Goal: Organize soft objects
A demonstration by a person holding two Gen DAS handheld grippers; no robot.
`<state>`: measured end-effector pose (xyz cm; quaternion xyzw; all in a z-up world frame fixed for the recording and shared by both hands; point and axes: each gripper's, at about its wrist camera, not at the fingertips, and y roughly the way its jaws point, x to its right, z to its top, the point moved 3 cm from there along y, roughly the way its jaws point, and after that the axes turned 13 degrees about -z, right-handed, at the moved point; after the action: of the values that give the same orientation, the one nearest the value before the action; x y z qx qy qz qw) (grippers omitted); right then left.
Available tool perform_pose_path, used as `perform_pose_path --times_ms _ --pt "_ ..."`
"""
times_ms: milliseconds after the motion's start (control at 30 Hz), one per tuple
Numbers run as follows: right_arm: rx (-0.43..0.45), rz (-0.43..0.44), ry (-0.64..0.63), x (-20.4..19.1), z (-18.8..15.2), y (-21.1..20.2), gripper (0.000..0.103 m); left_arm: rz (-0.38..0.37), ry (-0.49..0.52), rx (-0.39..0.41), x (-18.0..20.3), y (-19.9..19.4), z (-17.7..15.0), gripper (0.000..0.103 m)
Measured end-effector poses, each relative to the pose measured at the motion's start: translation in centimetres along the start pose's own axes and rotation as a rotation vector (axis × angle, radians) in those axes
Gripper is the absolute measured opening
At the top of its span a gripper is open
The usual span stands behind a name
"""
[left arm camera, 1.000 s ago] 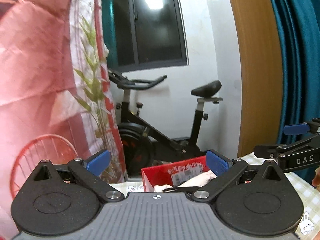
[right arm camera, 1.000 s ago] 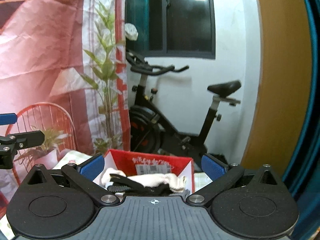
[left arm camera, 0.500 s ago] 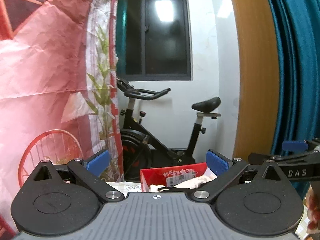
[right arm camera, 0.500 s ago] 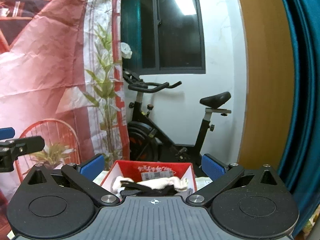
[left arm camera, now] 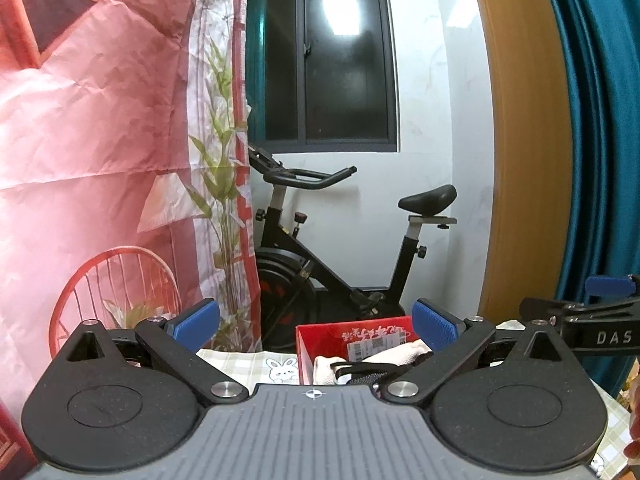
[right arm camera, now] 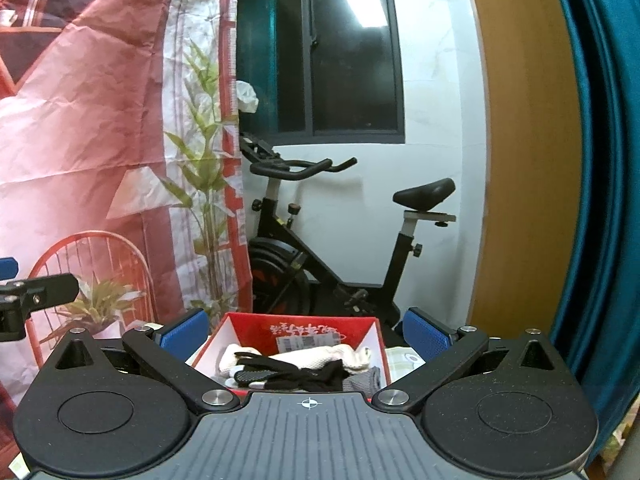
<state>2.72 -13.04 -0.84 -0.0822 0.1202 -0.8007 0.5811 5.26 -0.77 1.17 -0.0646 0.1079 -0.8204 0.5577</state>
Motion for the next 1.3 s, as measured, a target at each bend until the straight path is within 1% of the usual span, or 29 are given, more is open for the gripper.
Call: perform_pose_path --times_ms 500,1300 --pt "0.007 -0.009 0.003 0.6 0.0 -0.2 0.103 0.002 -0.036 -0.026 -0.5 0.4 -0.6 0.103" --pt "0.011 -0.008 0.002 1.1 0.3 -0.4 0.103 -0.002 -0.041 -0.043 -0.4 0.6 -1.3 0.103"
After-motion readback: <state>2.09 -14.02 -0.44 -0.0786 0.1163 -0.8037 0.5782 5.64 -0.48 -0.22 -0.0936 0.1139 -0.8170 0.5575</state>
